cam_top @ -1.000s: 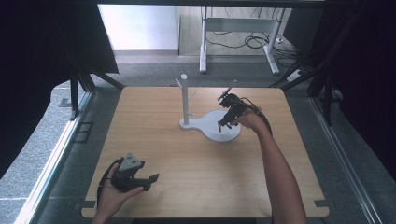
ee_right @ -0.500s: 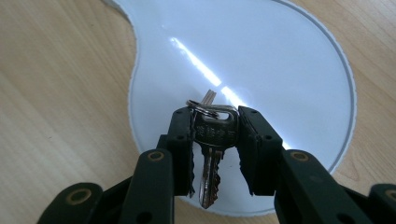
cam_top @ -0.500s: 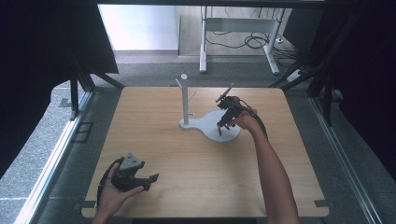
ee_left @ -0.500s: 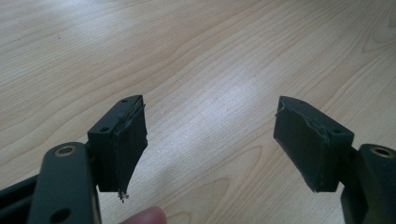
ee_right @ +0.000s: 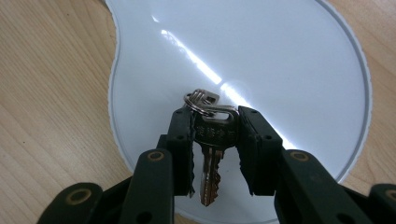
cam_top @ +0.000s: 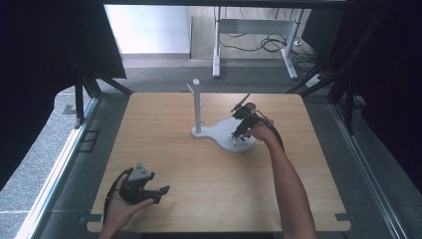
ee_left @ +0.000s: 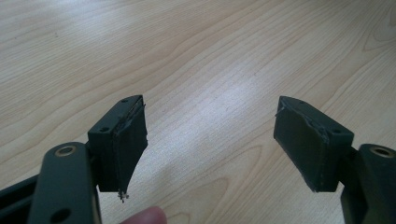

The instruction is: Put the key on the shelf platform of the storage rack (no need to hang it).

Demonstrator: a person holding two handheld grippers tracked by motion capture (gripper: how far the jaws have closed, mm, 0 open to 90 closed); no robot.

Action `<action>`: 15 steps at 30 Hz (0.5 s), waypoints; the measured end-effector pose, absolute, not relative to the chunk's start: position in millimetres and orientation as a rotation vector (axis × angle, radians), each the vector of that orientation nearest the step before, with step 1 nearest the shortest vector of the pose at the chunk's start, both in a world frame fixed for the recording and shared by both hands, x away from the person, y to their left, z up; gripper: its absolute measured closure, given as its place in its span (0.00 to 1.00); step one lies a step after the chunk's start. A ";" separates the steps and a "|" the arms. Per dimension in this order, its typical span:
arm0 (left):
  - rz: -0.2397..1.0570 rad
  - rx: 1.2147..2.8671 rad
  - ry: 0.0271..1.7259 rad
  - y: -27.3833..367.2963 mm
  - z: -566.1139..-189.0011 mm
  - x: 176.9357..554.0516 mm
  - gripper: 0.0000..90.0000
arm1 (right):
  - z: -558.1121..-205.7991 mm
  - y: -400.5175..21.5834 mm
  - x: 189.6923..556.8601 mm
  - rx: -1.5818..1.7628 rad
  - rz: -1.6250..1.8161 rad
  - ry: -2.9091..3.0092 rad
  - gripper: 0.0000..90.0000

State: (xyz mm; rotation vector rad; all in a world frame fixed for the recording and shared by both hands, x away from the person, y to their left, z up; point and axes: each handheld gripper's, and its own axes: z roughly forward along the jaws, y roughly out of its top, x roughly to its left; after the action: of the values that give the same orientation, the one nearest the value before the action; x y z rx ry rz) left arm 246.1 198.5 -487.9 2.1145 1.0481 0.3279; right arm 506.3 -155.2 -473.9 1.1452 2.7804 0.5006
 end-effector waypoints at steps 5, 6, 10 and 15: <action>0.330 2.105 1.052 199.7 -486.9 245.6 0.29 | -479.4 -153.1 506.6 1.146 0.472 2.784 0.75; 0.330 2.104 1.051 200.1 -487.0 245.8 0.29 | -480.9 -152.6 506.8 1.147 0.468 2.787 0.75; 0.330 2.110 1.055 200.8 -487.9 246.6 0.29 | -486.1 -149.8 508.0 1.149 0.445 2.794 0.75; 0.330 2.111 1.054 200.7 -488.4 246.8 0.29 | -489.1 -149.3 508.4 1.156 0.442 2.793 0.75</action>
State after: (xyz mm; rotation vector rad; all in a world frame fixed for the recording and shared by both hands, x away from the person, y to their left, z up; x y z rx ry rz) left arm 246.8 200.7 -488.4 2.1113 1.0545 0.3299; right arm 508.4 -149.3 -489.1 1.1555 2.7925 0.4421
